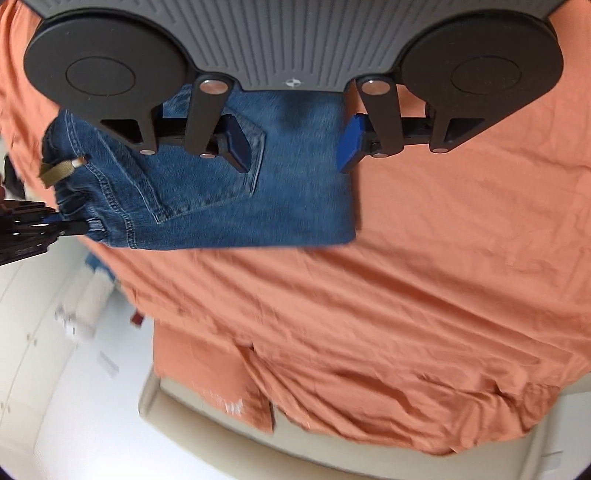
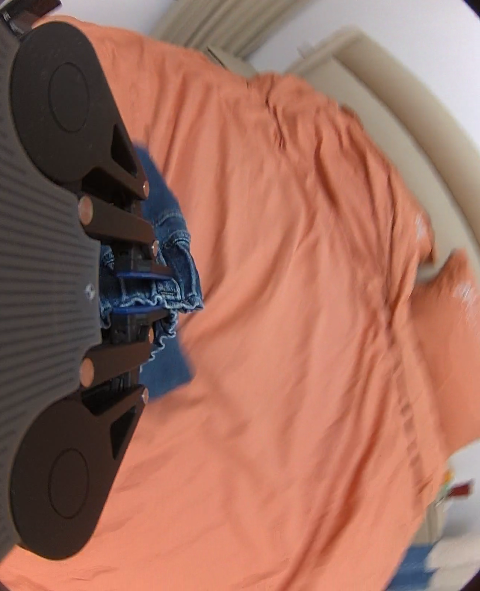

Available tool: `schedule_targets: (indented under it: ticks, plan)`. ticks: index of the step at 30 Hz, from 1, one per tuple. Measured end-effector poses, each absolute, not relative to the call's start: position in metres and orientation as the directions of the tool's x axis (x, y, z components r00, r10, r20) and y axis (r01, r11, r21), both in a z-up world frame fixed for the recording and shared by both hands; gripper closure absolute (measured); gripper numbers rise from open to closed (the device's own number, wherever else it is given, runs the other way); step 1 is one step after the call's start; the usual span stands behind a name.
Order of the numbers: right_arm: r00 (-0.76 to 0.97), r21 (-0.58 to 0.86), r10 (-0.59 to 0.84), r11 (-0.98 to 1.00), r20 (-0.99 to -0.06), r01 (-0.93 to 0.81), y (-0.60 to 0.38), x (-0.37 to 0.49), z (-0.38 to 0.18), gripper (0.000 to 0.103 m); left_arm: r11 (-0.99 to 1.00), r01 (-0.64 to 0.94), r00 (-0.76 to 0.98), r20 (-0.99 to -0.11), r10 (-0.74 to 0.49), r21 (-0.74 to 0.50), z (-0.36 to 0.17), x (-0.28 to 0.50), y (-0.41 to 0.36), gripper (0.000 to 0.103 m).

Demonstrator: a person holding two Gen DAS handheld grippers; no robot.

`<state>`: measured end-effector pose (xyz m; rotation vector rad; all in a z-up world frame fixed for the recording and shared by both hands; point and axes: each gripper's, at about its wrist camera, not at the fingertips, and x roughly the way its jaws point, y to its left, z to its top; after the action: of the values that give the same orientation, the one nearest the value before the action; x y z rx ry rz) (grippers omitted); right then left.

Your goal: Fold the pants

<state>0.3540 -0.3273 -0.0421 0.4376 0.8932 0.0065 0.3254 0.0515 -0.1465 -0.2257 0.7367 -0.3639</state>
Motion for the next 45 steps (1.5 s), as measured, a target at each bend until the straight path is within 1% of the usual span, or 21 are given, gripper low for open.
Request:
schedule_targets:
  ticks: [5, 8, 10, 13, 17, 20, 23, 26, 28, 30, 31, 33, 38, 39, 40, 41, 43, 44, 45]
  plan:
    - [0.61, 0.378, 0.169, 0.897, -0.774, 0.231, -0.357, 0.365, -0.105, 0.098, 0.926, 0.264, 0.642, -0.667, -0.378, -0.271, -0.165, 0.332, 0.037, 0.042]
    - [0.597, 0.378, 0.173, 0.895, -0.784, 0.238, -0.36, 0.37, -0.128, 0.098, 0.931, 0.263, 0.624, -0.691, -0.365, -0.254, -0.173, 0.338, 0.034, 0.041]
    - [0.61, 0.401, 0.183, 0.883, -0.771, 0.242, -0.363, 0.367, -0.135, 0.096, 0.931, 0.256, 0.615, -0.7, -0.364, -0.259, -0.176, 0.342, 0.036, 0.04]
    - [0.646, 0.444, 0.196, 0.862, -0.738, 0.246, -0.368, 0.352, -0.124, 0.09, 0.934, 0.246, 0.614, -0.704, -0.357, -0.26, -0.174, 0.341, 0.04, 0.039]
    - [0.734, 0.352, 0.094, 0.913, -0.672, 0.206, -0.359, 0.309, -0.088, 0.09, 0.943, 0.261, 0.645, -0.69, -0.33, -0.208, -0.158, 0.327, 0.038, 0.039]
    - [0.787, 0.382, 0.1, 0.906, -0.608, 0.181, -0.352, 0.268, -0.069, 0.09, 0.944, 0.287, 0.655, -0.685, -0.318, -0.164, -0.14, 0.309, 0.033, 0.039]
    - [0.814, 0.355, 0.084, 0.922, -0.574, 0.156, -0.337, 0.234, -0.064, 0.09, 0.948, 0.303, 0.668, -0.687, -0.287, -0.101, -0.123, 0.293, 0.023, 0.039]
    - [0.801, 0.317, 0.084, 0.938, -0.593, 0.137, -0.328, 0.226, -0.073, 0.091, 0.933, 0.353, 0.634, -0.714, -0.297, -0.075, -0.112, 0.279, 0.013, 0.039]
    - [0.777, 0.309, 0.083, 0.939, -0.624, 0.148, -0.327, 0.227, -0.084, 0.091, 0.92, 0.391, 0.613, -0.736, -0.287, -0.033, -0.106, 0.265, 0.008, 0.039]
    - [0.744, 0.304, 0.09, 0.94, -0.662, 0.157, -0.326, 0.229, -0.098, 0.091, 0.905, 0.426, 0.591, -0.76, -0.272, 0.008, -0.104, 0.251, 0.003, 0.036]
    - [0.721, 0.297, 0.087, 0.94, -0.688, 0.17, -0.326, 0.231, -0.108, 0.094, 0.898, 0.439, 0.579, -0.774, -0.257, 0.03, -0.105, 0.244, 0.001, 0.036]
    - [0.69, 0.293, 0.089, 0.939, -0.718, 0.183, -0.327, 0.234, -0.121, 0.094, 0.88, 0.468, 0.554, -0.801, -0.226, 0.075, -0.108, 0.23, -0.003, 0.035]
    - [0.7, 0.337, 0.115, 0.923, -0.705, 0.188, -0.334, 0.23, -0.121, 0.094, 0.862, 0.483, 0.524, -0.84, -0.14, 0.157, -0.132, 0.213, -0.02, 0.034]
    - [0.701, 0.344, 0.12, 0.92, -0.703, 0.188, -0.335, 0.229, -0.122, 0.094, 0.856, 0.48, 0.534, -0.839, -0.109, 0.194, -0.138, 0.213, -0.025, 0.039]
    - [0.702, 0.349, 0.123, 0.918, -0.702, 0.187, -0.336, 0.229, -0.122, 0.094, 0.849, 0.471, 0.558, -0.827, -0.076, 0.239, -0.145, 0.213, -0.029, 0.046]
    - [0.703, 0.351, 0.127, 0.918, -0.7, 0.184, -0.337, 0.228, -0.123, 0.094, 0.847, 0.453, 0.582, -0.812, -0.046, 0.277, -0.15, 0.214, -0.031, 0.058]
    - [0.705, 0.353, 0.133, 0.919, -0.697, 0.176, -0.338, 0.228, -0.122, 0.094, 0.828, 0.464, 0.582, -0.813, -0.018, 0.315, -0.158, 0.216, -0.034, 0.069]
    - [0.706, 0.357, 0.137, 0.918, -0.695, 0.173, -0.338, 0.227, -0.122, 0.094, 0.817, 0.478, 0.581, -0.814, -0.018, 0.323, -0.158, 0.215, -0.035, 0.078]
    - [0.707, 0.361, 0.14, 0.917, -0.693, 0.172, -0.339, 0.226, -0.123, 0.094, 0.797, 0.494, 0.586, -0.81, -0.01, 0.348, -0.157, 0.213, -0.037, 0.081]
